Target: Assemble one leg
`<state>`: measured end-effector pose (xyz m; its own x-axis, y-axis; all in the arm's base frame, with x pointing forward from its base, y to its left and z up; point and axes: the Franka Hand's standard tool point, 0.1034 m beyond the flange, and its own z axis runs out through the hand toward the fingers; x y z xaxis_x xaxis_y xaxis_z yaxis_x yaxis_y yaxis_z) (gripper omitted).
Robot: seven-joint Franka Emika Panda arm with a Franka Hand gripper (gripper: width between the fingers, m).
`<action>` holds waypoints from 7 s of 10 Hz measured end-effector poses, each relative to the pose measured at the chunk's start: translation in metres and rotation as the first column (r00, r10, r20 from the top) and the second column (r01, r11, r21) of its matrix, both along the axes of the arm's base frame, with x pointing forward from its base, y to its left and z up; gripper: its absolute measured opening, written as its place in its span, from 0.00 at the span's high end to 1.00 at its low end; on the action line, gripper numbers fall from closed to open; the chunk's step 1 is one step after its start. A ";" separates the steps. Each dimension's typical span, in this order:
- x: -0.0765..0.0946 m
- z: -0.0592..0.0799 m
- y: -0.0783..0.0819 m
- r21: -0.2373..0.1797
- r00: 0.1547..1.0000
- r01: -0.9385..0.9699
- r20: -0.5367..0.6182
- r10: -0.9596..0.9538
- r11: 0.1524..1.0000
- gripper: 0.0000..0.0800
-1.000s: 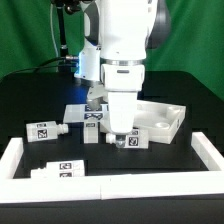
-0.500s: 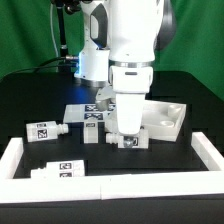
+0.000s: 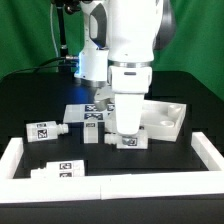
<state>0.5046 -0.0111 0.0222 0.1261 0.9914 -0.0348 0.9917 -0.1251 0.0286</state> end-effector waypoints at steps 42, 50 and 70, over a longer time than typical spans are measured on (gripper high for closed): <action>-0.133 0.037 -0.110 -0.003 0.977 0.192 -0.098 -0.191 0.981 0.19; -0.102 0.054 -0.059 0.033 0.664 0.747 0.022 -0.747 0.665 0.19; -0.123 0.015 0.026 -0.048 -0.286 0.958 -0.037 -0.958 -0.284 0.19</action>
Offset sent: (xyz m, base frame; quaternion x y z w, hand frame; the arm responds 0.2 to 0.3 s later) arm -0.0361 -0.0193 0.0518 0.0093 -0.0718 -0.0018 0.9974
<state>0.3819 0.0152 0.0371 0.9122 -0.4005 -0.0867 -0.4021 -0.9156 -0.0019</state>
